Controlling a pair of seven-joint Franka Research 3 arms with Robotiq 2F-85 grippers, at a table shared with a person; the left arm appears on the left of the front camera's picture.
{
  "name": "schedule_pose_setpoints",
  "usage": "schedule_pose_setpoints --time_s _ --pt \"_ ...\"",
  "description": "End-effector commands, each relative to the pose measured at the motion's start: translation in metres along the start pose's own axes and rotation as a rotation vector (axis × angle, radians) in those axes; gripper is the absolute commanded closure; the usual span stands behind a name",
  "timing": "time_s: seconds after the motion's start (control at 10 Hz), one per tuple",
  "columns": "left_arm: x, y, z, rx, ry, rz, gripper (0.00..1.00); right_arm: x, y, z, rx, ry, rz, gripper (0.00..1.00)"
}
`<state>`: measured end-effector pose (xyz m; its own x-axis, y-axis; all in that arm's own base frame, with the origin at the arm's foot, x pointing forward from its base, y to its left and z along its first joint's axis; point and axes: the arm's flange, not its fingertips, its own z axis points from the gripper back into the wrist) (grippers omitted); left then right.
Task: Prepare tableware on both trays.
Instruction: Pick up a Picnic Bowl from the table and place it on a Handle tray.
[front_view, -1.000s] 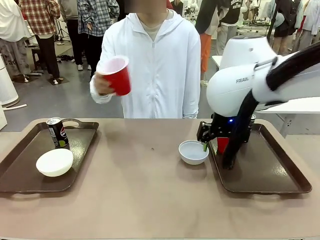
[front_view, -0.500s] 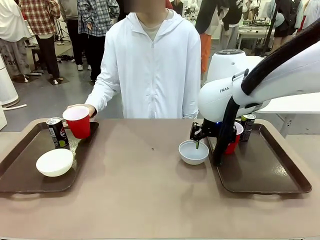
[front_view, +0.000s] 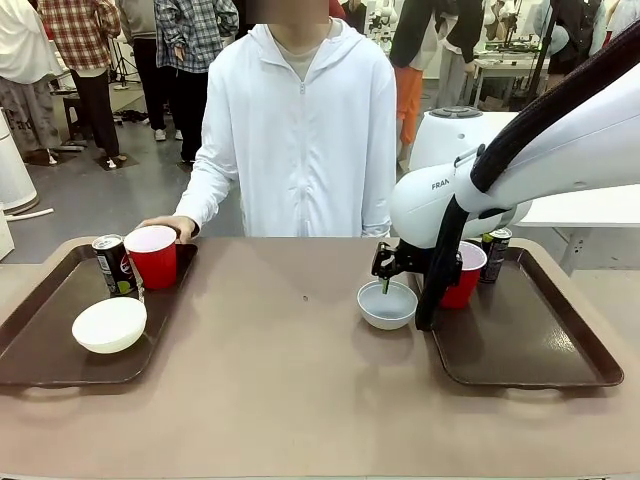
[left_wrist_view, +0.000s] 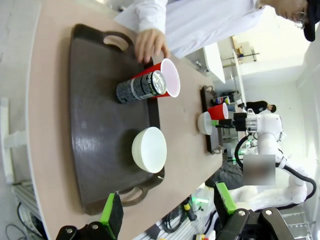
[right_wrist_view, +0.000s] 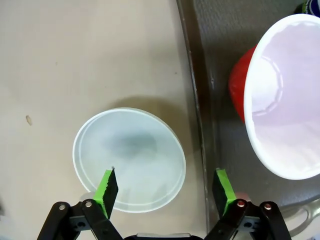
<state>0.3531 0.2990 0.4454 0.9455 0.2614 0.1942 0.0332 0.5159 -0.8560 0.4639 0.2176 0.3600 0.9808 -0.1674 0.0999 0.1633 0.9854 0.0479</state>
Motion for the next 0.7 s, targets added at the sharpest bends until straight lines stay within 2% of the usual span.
schedule_pose_setpoints --time_s 0.0,0.1,0.2,0.3,0.4,0.5,0.6 --pt "-0.0008 0.0004 0.0026 -0.019 -0.012 -0.017 0.04 0.0006 0.0022 -0.0084 0.026 -0.001 -0.025 0.17" --pt "-0.0008 0.0004 0.0026 -0.019 -0.012 -0.017 0.04 0.0001 0.0017 -0.0096 0.030 0.004 -0.022 0.22" --pt "-0.0008 0.0004 0.0026 -0.019 -0.012 -0.017 0.04 -0.0001 0.0010 -0.0111 0.031 0.003 -0.020 0.36" --pt "-0.0008 0.0004 0.0026 -0.019 -0.012 -0.017 0.04 -0.0001 -0.0001 -0.0123 0.033 0.010 -0.021 0.41" --pt "-0.0008 0.0004 0.0026 -0.019 -0.012 -0.017 0.04 -0.0014 -0.0011 -0.0134 0.032 0.013 -0.021 0.55" --pt "-0.0008 0.0004 0.0026 -0.019 -0.012 -0.017 0.04 -0.0015 -0.0026 -0.0142 0.032 0.013 -0.022 0.60" --pt "-0.0008 0.0004 0.0026 -0.019 -0.012 -0.017 0.04 -0.0017 -0.0041 -0.0151 0.031 0.015 -0.024 0.74"
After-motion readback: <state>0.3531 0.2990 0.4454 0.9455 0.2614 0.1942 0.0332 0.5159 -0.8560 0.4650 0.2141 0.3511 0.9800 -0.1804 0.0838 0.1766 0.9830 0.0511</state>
